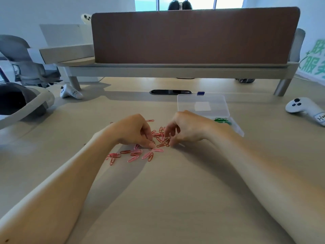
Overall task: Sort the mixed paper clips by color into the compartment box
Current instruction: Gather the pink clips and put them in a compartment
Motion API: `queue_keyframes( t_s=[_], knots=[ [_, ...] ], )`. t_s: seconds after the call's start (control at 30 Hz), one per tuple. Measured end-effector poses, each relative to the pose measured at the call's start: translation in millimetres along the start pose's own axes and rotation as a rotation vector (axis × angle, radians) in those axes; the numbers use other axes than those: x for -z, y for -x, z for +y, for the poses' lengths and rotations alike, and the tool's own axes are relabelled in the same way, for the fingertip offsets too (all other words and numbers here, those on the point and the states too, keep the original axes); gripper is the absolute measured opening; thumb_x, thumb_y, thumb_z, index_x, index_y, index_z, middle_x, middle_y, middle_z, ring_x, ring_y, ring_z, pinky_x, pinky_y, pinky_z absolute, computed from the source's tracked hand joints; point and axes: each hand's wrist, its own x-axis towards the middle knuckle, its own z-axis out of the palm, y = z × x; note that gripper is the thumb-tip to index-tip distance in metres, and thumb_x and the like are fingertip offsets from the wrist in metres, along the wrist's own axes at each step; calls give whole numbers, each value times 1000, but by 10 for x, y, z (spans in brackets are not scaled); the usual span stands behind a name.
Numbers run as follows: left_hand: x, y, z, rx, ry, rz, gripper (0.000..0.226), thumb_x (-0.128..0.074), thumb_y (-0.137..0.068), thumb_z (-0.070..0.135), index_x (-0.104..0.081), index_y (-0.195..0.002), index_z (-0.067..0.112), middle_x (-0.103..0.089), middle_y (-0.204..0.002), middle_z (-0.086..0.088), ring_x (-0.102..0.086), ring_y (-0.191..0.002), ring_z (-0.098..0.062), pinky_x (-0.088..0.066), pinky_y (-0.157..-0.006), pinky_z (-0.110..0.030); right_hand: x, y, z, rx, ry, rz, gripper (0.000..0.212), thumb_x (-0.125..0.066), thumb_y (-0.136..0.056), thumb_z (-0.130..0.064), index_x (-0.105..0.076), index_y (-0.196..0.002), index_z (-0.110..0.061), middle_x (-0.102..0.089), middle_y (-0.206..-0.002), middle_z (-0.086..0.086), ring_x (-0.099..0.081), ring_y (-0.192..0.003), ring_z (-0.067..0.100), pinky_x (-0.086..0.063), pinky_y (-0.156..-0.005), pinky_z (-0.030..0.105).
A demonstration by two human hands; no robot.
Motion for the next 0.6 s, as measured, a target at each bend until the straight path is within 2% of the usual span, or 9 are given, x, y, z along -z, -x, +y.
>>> queue_keyframes(
  t_s=[0.13, 0.33, 0.43, 0.6],
  knots=[
    [-50, 9, 17, -58, -3, 1, 9, -78, -77, 25, -76, -86, 24, -70, -80, 9, -62, -74, -6, -49, -70, -19, -71, -14, -13, -11, -29, -6, 15, -76, -82, -27, -76, -97, -27, -56, -68, -20, -52, -67, -2, -33, -56, 13],
    [-113, 24, 10, -130, 13, 108, 19, -79, -77, 26, -74, -94, 29, -68, -85, 12, -58, -78, -1, -38, -65, -8, -150, 17, 20, -25, -59, 57, 7, -76, -82, -26, -76, -89, -24, -55, -66, -18, -52, -66, 1, -40, -63, 24],
    [-147, 26, -9, -143, -11, 124, 26, -80, -75, 29, -72, -100, 32, -67, -83, 10, -58, -76, -4, -41, -67, -12, -191, 36, 26, -15, -48, 87, 8, -75, -82, -26, -76, -90, -23, -61, -71, -14, -56, -73, 7, -44, -68, 26],
    [-140, 25, 10, -105, -41, 115, 18, -78, -77, 32, -74, -95, 31, -67, -84, 10, -59, -76, -5, -47, -71, -20, -218, 69, 25, -12, -31, 108, 11, -73, -84, -28, -76, -93, -23, -70, -86, -8, -59, -83, 12, -44, -75, 26]
  ],
)
